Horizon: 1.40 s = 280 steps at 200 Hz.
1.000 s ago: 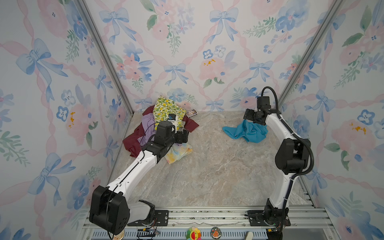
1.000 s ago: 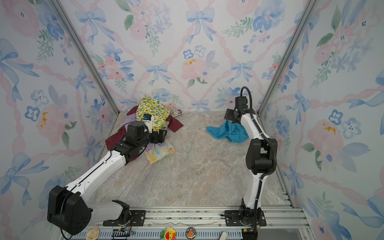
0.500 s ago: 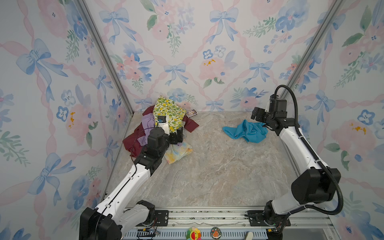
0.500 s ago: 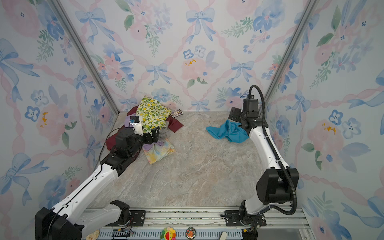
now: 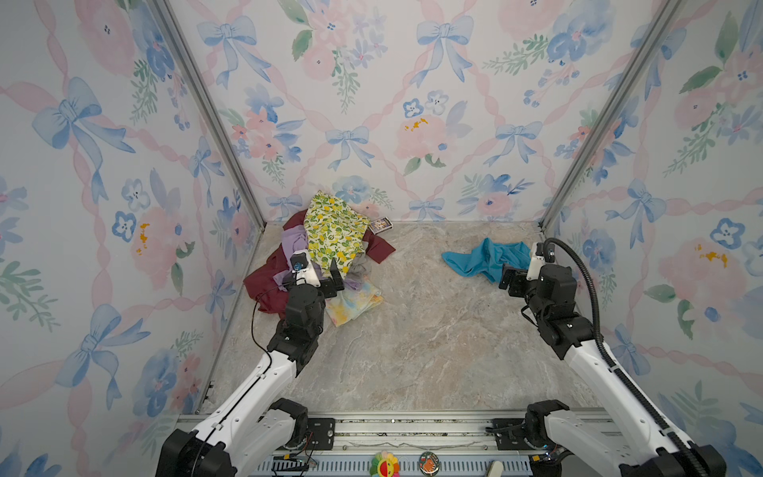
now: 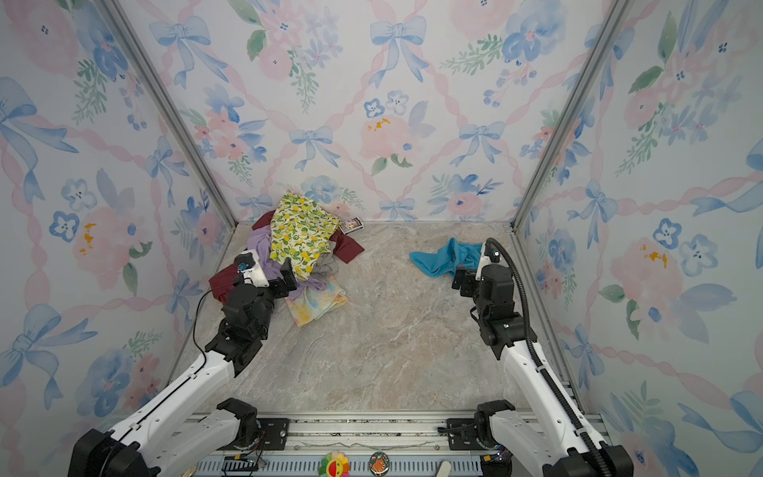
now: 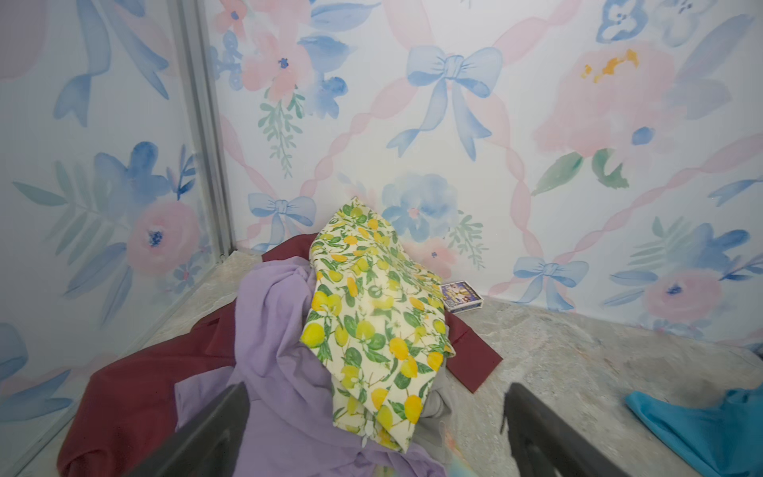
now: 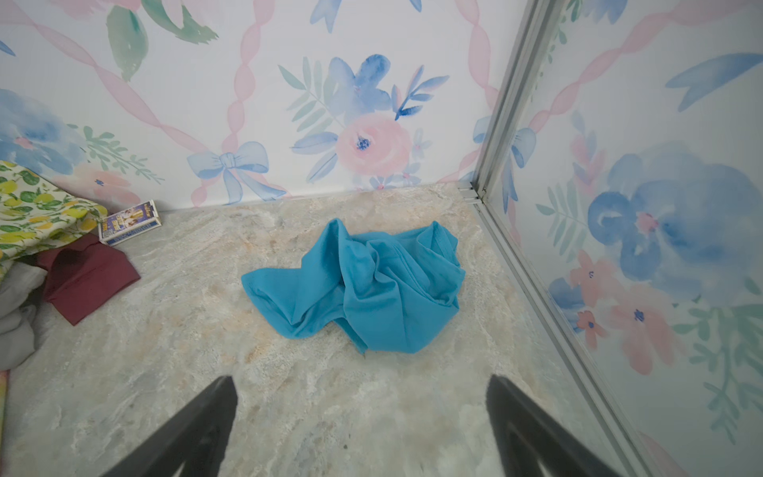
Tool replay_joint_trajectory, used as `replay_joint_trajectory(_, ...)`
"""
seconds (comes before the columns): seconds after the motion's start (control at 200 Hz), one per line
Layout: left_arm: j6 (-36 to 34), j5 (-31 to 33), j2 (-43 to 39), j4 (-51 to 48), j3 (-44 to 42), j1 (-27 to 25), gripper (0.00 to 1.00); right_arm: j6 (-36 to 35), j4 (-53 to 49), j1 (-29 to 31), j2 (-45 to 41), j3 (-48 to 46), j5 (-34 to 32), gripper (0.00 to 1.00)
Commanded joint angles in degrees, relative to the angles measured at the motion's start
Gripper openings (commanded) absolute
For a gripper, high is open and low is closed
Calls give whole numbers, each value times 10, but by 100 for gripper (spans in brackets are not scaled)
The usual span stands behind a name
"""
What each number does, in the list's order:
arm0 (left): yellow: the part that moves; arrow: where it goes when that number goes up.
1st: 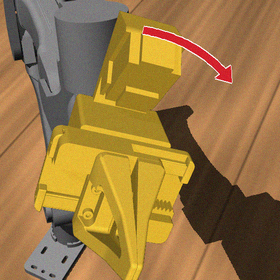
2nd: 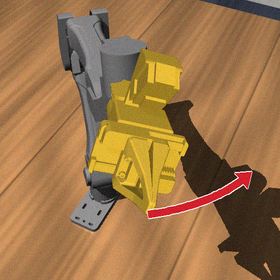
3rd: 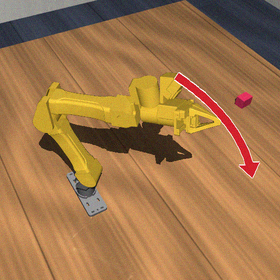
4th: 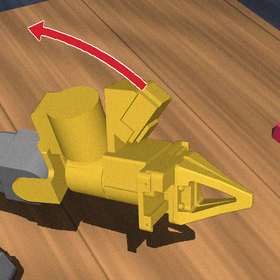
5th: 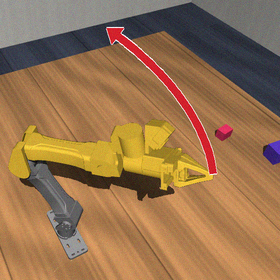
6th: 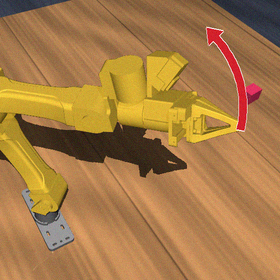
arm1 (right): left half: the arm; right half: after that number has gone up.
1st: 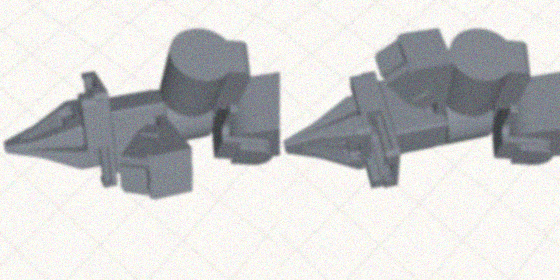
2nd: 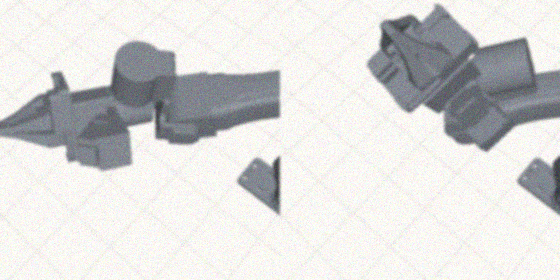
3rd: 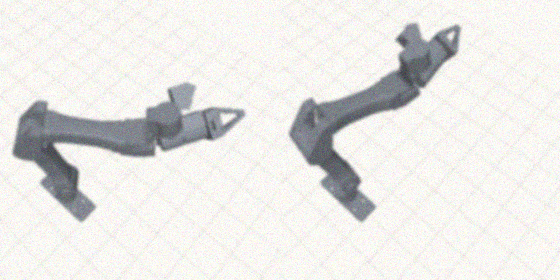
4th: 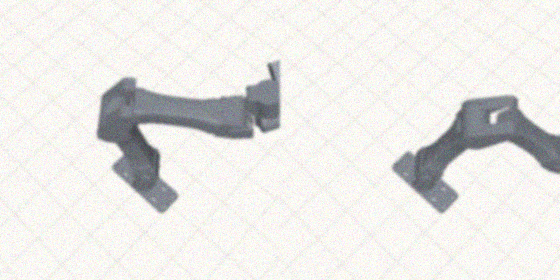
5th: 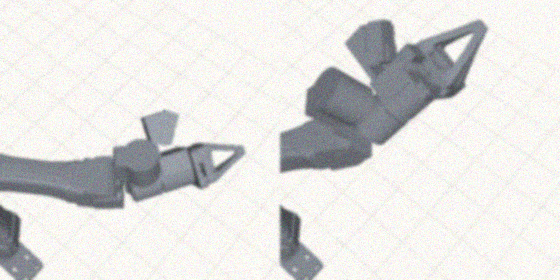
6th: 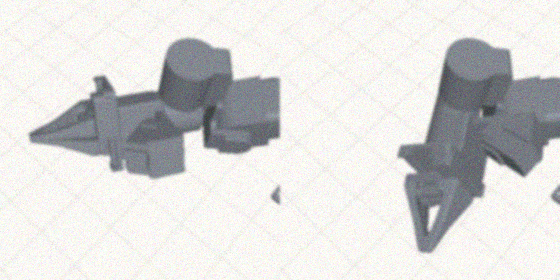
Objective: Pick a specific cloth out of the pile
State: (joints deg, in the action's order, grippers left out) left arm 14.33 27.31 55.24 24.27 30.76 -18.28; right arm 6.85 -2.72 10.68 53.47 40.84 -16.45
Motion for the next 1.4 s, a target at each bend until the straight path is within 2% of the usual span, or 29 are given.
replay_joint_trajectory(0.0,-4,41,30,54,-18,35,98,-10,88,6,-32,-60,-36,97)
replay_joint_trajectory(0.26,14,30,133,140,-48,92,98,-26,169,9,-56,-163,-53,97)
replay_joint_trajectory(0.38,-15,26,164,207,-72,94,98,-38,203,8,-44,-190,-59,97)
replay_joint_trajectory(0.49,-46,-8,184,292,-111,94,98,-43,259,9,-19,-217,-59,97)
replay_joint_trajectory(0.58,-57,-16,202,341,-133,95,98,-49,306,8,4,-236,-60,97)
replay_joint_trajectory(0.64,-72,-42,198,358,-140,98,98,-56,335,8,27,-246,-60,97)
replay_joint_trajectory(0.69,-93,-52,201,396,-158,98,98,-58,361,8,49,-252,-61,97)
replay_joint_trajectory(0.9,-102,-66,188,389,-174,95,98,-58,456,7,139,-270,-67,97)
replay_joint_trajectory(0.995,-125,-46,214,405,-185,75,98,-63,465,6,144,-270,-64,97)
replay_joint_trajectory(1.105,-130,-47,261,478,-205,67,98,-68,490,2,155,-274,-60,97)
replay_joint_trajectory(1.295,-109,-117,337,585,-226,110,98,-70,532,-3,189,-269,-31,97)
replay_joint_trajectory(1.395,-100,-126,333,553,-215,119,98,-62,513,-13,189,-259,-24,97)
